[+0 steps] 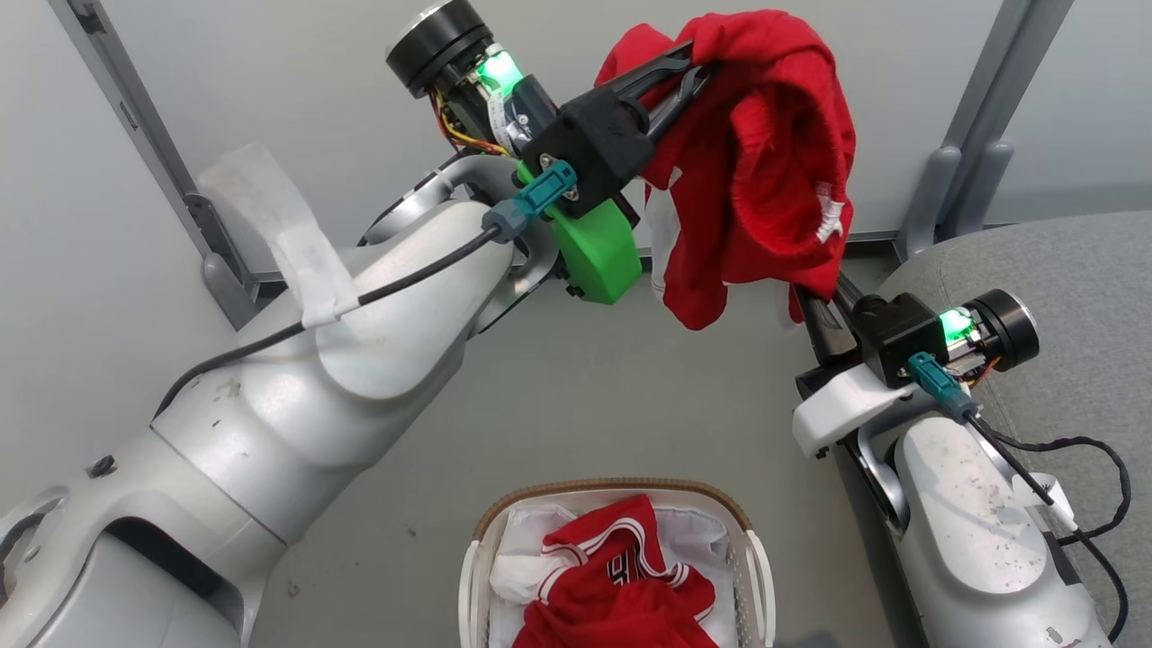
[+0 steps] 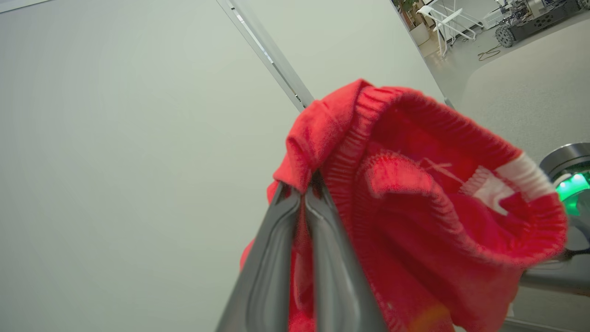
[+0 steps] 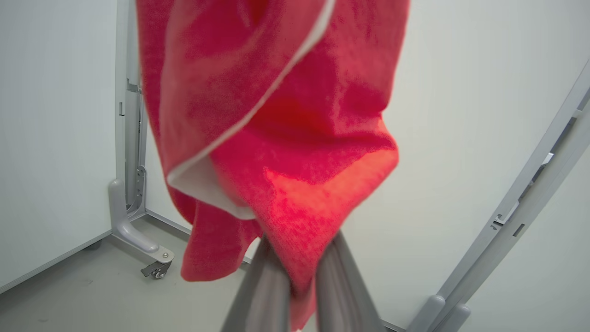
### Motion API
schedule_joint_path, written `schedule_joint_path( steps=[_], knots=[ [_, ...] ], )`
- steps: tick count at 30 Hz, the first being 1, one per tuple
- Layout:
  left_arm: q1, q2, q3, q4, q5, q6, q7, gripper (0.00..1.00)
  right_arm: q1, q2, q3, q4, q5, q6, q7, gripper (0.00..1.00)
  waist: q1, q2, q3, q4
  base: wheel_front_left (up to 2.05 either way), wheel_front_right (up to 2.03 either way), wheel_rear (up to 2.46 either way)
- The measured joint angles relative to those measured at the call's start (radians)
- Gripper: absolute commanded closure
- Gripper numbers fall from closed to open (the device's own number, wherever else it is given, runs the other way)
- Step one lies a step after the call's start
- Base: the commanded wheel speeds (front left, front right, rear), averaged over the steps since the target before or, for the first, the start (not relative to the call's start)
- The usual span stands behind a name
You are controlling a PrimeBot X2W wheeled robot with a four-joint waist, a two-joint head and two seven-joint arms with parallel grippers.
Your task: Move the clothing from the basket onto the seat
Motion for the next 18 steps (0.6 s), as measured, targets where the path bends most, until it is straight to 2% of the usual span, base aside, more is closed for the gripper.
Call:
schedule_joint_path(
  steps=[13, 18],
  knots=[
    [0.081, 0.010, 0.057, 0.062, -0.002, 0.000, 0.000, 1.00, 0.007, 0.000, -0.001, -0.017, 0.003, 0.000, 0.000, 1.00, 0.0000, 0.0000, -0.007, -0.002, 0.00, 0.00, 0.00],
    [0.135, 0.001, 0.101, 0.078, -0.043, 0.000, 0.000, 1.00, 0.011, 0.000, -0.004, -0.017, 0.003, 0.000, 0.000, 1.00, 0.0000, 0.0000, -0.010, 0.000, 0.00, 0.00, 0.00]
  ],
)
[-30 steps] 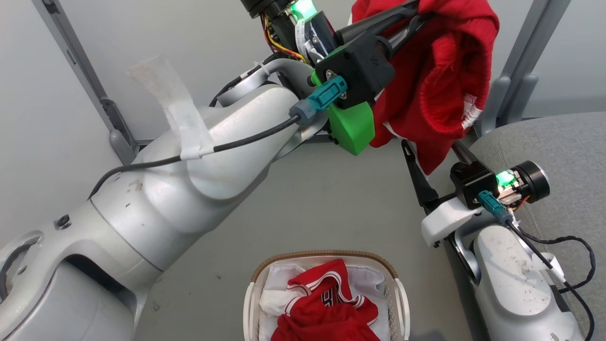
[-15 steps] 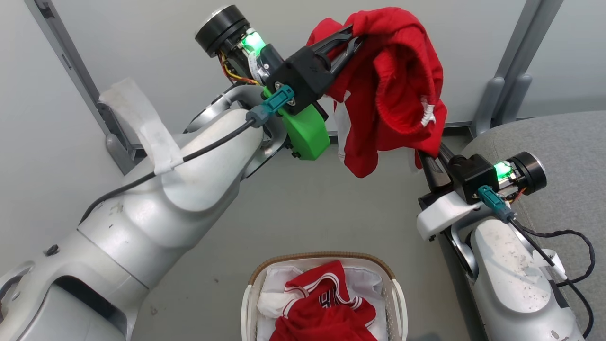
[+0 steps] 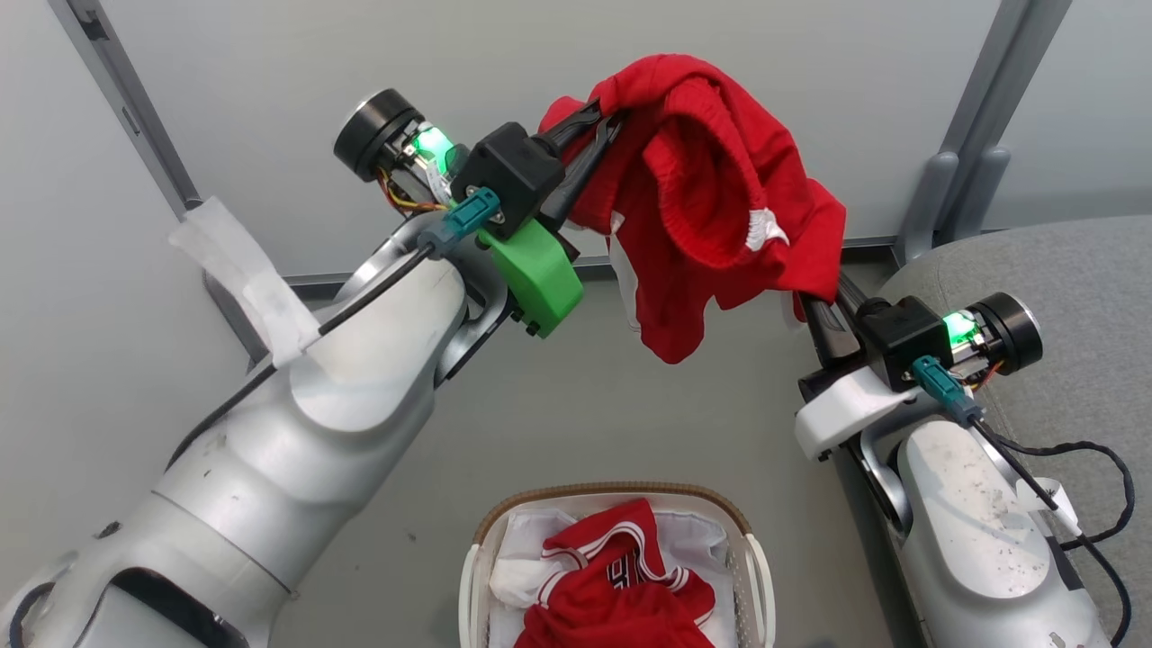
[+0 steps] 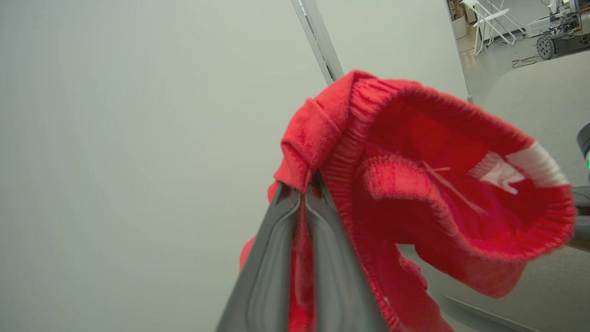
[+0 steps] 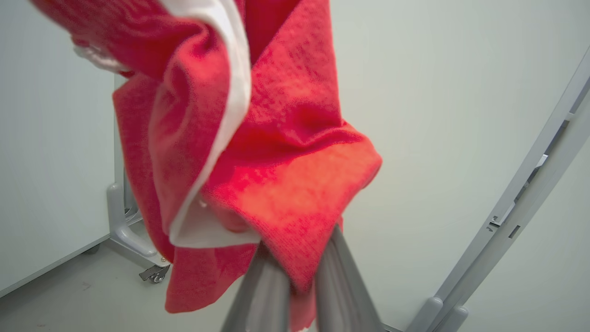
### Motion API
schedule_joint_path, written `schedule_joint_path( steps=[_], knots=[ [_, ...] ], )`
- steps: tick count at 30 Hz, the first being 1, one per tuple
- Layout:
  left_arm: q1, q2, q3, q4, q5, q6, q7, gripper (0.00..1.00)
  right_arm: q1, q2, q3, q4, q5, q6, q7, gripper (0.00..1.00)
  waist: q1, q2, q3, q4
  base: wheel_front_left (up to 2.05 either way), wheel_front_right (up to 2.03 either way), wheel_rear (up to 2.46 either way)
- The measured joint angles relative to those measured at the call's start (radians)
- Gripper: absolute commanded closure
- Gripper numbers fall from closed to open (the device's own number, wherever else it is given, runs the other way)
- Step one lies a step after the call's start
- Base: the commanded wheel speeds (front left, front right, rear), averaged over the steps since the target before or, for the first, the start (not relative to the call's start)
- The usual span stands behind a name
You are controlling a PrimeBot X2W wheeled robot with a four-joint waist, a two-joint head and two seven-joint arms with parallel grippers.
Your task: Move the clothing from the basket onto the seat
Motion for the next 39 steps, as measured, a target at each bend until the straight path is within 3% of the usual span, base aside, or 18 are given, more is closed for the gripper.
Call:
schedule_joint_path(
  steps=[2, 3, 4, 5, 6, 22, 39],
  knots=[
    [0.029, -0.004, 0.014, 0.001, -0.019, 0.000, 0.000, 0.96, 0.002, 0.000, -0.003, -0.001, 0.000, 0.000, 0.000, 1.00, 0.0000, 0.0000, -0.001, 0.001, 0.00, 0.00, 0.00],
    [0.051, -0.008, 0.029, 0.002, -0.040, 0.000, 0.000, 0.69, 0.002, 0.000, -0.004, -0.002, 0.000, 0.000, 0.000, 1.00, 0.0000, 0.0000, -0.001, 0.001, 0.00, 0.00, 0.00],
    [0.074, -0.013, 0.039, -0.001, -0.058, 0.000, 0.000, 0.49, 0.003, 0.000, -0.007, -0.004, -0.002, 0.000, 0.000, 1.00, 0.0000, 0.0000, -0.001, 0.001, 0.00, 0.00, 0.00],
    [0.091, -0.015, 0.046, -0.005, -0.070, 0.000, 0.000, 0.03, 0.003, 0.000, -0.010, -0.005, -0.002, 0.000, 0.000, 1.00, 0.0000, 0.0000, 0.000, 0.001, 0.00, 0.00, 0.00],
    [0.109, -0.017, 0.055, -0.013, -0.078, 0.000, 0.000, 0.00, 0.003, 0.000, -0.016, -0.007, -0.003, 0.000, 0.000, 1.00, 0.0000, 0.0000, 0.000, 0.002, 0.00, 0.00, 0.00],
    [0.420, -0.058, 0.229, -0.042, -0.118, 0.000, 0.000, 0.00, 0.029, 0.000, -0.091, -0.029, -0.042, 0.000, 0.000, 1.00, 0.0000, 0.0000, 0.009, -0.009, 0.00, 0.00, 0.00],
    [0.671, -0.105, 0.354, -0.141, 0.005, 0.000, 0.000, 0.00, 0.080, 0.000, -0.178, -0.058, -0.055, 0.000, 0.000, 1.00, 0.0000, 0.0000, 0.019, -0.027, 0.00, 0.00, 0.00]
  ],
)
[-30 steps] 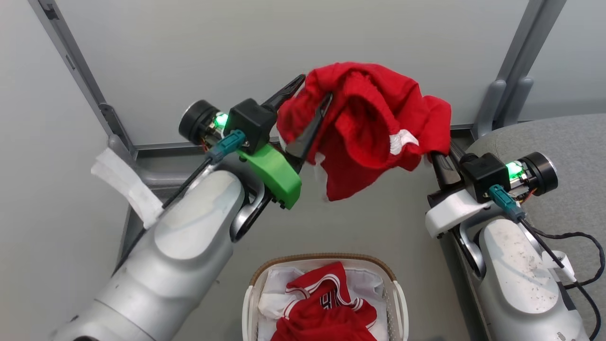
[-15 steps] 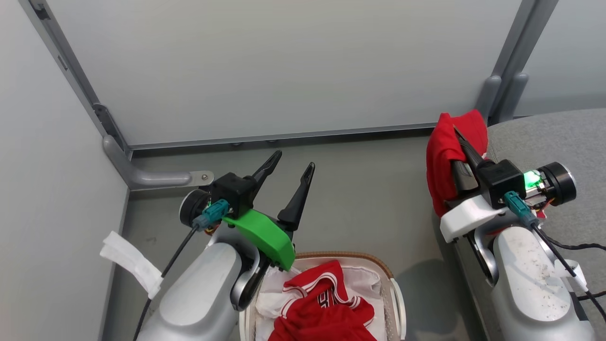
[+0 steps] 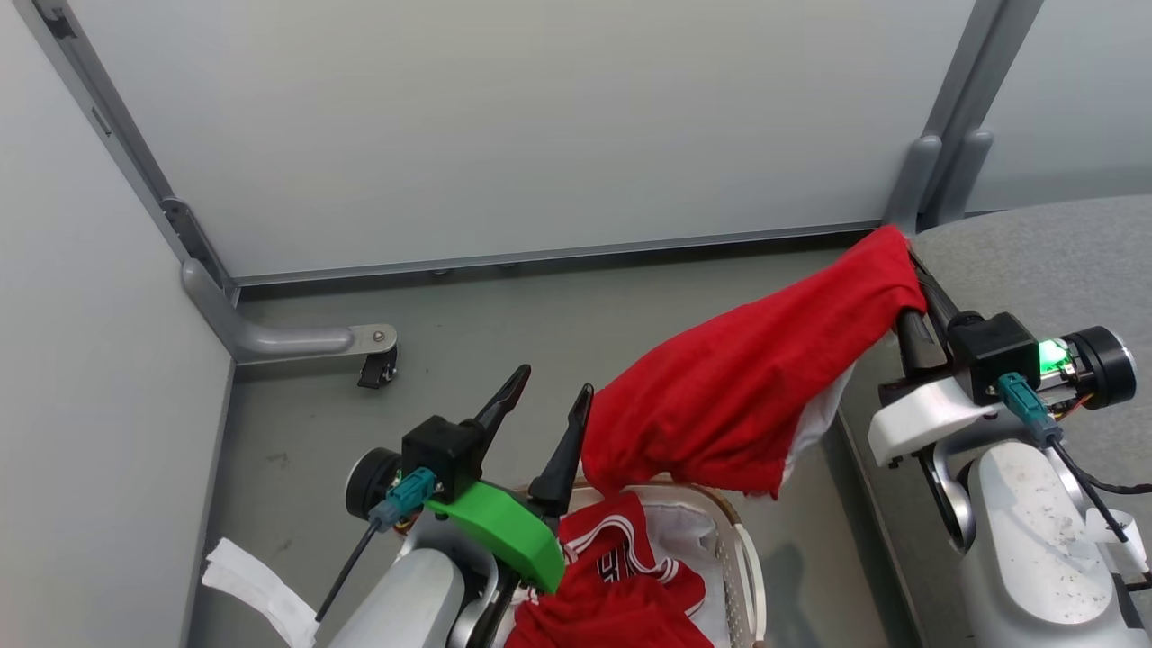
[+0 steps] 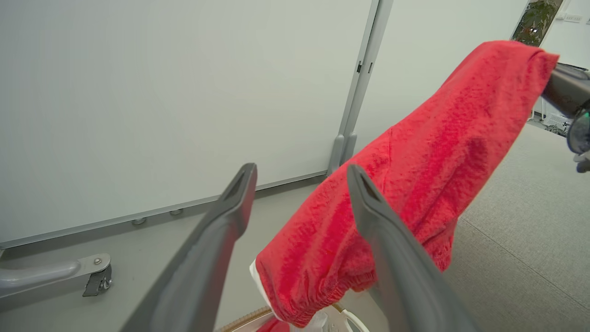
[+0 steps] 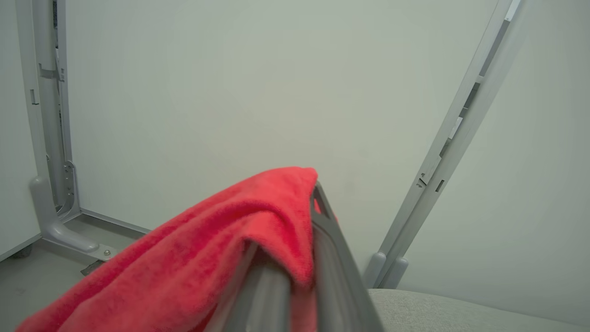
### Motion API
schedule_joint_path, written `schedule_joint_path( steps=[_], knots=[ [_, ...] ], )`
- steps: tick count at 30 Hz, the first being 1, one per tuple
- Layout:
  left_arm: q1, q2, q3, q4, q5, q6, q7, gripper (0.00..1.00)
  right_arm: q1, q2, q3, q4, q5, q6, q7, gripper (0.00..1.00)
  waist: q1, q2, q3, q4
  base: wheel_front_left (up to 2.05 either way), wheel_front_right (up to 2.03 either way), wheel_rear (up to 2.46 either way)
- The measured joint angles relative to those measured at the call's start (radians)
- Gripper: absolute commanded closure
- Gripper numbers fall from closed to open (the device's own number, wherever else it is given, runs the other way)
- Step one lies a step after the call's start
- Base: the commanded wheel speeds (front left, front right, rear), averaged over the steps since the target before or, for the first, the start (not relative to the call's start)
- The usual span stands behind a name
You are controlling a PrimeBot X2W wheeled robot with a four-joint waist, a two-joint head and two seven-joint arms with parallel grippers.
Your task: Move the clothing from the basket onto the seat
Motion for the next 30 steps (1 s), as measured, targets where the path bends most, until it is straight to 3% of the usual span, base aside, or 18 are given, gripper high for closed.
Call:
schedule_joint_path(
  steps=[11, 30],
  knots=[
    [0.047, -0.004, 0.007, -0.014, 0.035, 0.000, 0.000, 0.00, -0.001, 0.000, -0.023, -0.030, -0.039, 0.000, 0.000, 1.00, 0.0000, 0.0000, 0.008, -0.068, 0.00, 0.00, 0.00],
    [0.032, -0.006, -0.032, -0.059, 0.082, 0.001, 0.000, 0.00, -0.021, -0.031, -0.059, -0.079, -0.065, 0.000, 0.000, 1.00, 0.0000, 0.0000, 0.089, -0.342, 0.00, 0.00, 0.00]
  ],
)
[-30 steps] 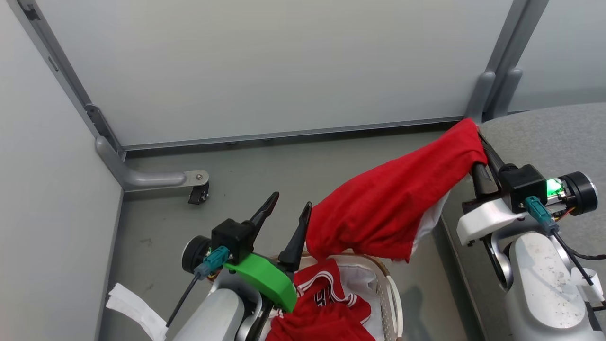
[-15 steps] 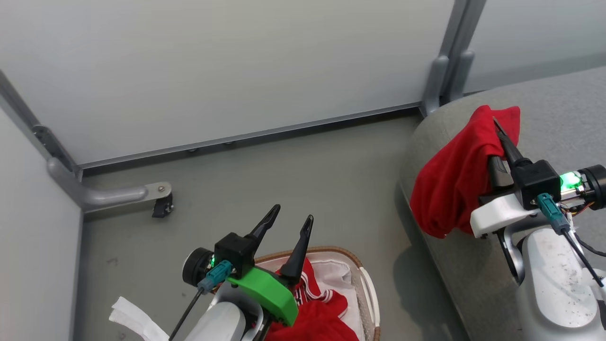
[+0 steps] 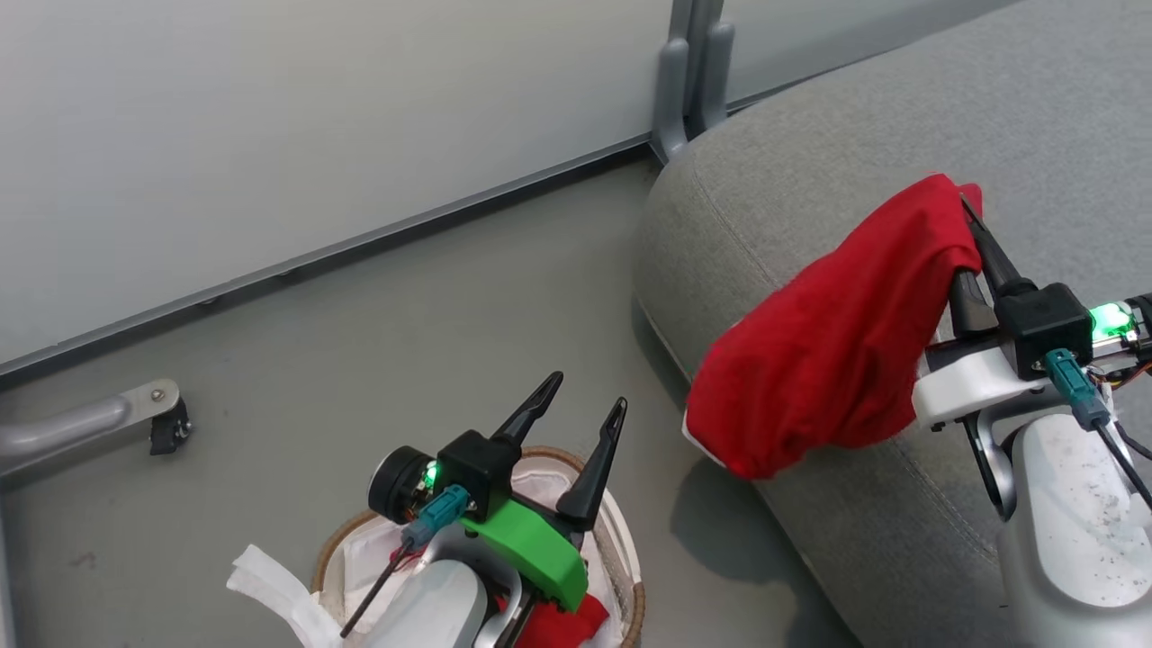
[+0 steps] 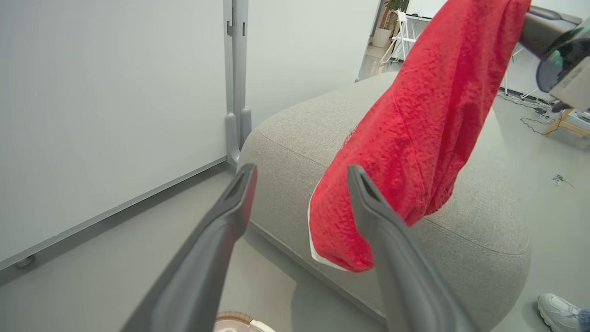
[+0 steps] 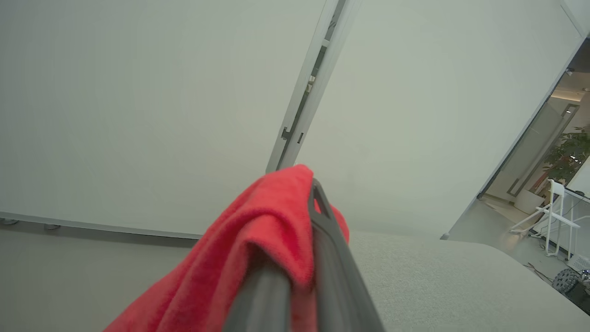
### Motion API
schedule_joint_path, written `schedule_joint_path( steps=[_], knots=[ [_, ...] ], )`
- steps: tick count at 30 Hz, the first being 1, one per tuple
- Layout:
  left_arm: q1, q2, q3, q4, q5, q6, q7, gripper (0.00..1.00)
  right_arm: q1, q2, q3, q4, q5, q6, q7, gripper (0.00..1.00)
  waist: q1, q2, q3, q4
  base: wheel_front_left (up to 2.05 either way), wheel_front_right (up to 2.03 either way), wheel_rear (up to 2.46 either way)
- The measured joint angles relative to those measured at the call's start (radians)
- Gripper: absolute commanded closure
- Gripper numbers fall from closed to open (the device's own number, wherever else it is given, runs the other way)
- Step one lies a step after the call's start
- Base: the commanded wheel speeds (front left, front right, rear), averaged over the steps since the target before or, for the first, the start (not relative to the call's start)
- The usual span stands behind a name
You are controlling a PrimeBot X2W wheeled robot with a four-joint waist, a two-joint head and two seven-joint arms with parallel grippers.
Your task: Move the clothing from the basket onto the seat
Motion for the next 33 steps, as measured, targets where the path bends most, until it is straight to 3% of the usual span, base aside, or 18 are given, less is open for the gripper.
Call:
schedule_joint_path(
  steps=[7, 15, 26, 33],
  knots=[
    [-0.032, 0.000, -0.008, 0.009, 0.017, 0.000, 0.000, 0.00, -0.056, -0.015, -0.007, 0.014, 0.005, 0.000, 0.000, 1.00, 0.0000, 0.0000, 0.064, -0.052, 0.00, 0.00, 0.00],
    [-0.087, 0.000, 0.003, 0.003, 0.087, 0.000, 0.000, 0.00, -0.275, -0.061, -0.076, 0.026, -0.018, 0.000, 0.000, 1.00, 0.0000, 0.0000, 0.157, -0.066, 0.00, 0.00, 0.00],
    [-0.214, 0.011, -0.016, -0.052, 0.162, 0.000, 0.000, 0.00, -0.654, -0.224, -0.203, 0.116, -0.058, 0.000, -0.001, 1.00, 0.0001, 0.0000, 0.344, -0.035, 0.00, 0.00, 0.00],
    [-0.274, 0.032, -0.008, -0.069, 0.208, 0.000, 0.000, 0.00, -0.771, -0.239, -0.282, 0.219, -0.053, 0.000, -0.002, 1.00, 0.0002, 0.0000, 0.477, 0.005, 0.00, 0.00, 0.00]
  ],
)
